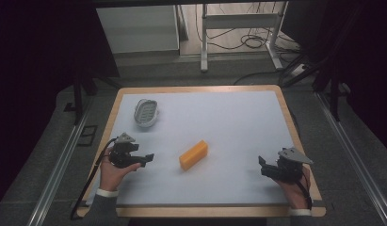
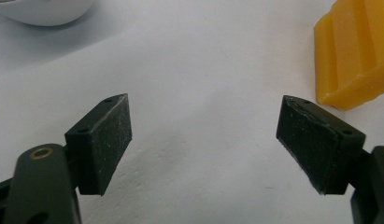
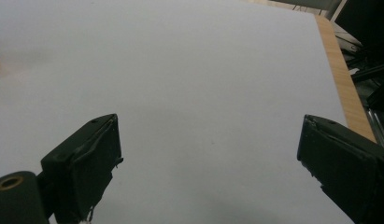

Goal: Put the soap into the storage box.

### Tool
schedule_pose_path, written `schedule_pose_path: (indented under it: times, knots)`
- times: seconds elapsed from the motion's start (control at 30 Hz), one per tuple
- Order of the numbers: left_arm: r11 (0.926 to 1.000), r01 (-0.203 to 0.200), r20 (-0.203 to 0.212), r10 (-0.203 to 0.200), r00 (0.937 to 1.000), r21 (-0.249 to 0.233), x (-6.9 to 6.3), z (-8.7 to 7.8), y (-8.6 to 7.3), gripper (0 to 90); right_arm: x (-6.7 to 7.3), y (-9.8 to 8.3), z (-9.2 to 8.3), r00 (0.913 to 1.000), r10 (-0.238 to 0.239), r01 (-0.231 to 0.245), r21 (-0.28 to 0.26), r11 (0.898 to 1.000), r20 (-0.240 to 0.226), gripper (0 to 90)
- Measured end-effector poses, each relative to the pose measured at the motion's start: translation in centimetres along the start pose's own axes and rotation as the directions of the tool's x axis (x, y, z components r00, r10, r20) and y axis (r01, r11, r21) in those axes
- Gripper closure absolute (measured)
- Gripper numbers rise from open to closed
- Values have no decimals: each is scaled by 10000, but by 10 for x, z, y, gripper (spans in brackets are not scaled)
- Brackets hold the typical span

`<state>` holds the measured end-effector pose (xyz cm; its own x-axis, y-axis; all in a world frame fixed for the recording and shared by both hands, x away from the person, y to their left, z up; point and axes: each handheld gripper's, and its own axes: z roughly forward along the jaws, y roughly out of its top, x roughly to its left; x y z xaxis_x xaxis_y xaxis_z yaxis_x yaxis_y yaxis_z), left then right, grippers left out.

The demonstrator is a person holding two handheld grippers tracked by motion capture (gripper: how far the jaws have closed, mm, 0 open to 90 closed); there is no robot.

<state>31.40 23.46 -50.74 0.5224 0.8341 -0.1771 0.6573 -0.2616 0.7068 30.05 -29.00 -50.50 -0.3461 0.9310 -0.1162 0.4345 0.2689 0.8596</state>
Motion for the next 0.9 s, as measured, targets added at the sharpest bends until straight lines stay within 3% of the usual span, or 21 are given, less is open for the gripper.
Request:
schedule_pose_path:
  times: [0.3,0.53,0.67,0.8,0.9]
  knots:
    - [9995,167,-78,-169,9998,-259,3,-9,-2,189,0,-3,4,9996,170,-175,217,9996,238,67]
    - [9993,246,-75,-249,9997,-281,4,-9,-1,190,-2,-7,5,9991,409,-410,275,9988,71,69]
    - [9995,195,-62,-197,9998,-257,4,-8,-1,191,-1,-9,7,9993,368,-367,220,9991,-76,70]
    - [9976,114,-303,-135,9995,-677,2,-12,0,211,-1,-9,8,9992,368,-366,155,9992,-126,71]
    - [9977,-98,-327,76,9994,-664,-2,-15,2,208,-1,-11,10,9992,375,-373,242,9990,-113,71]
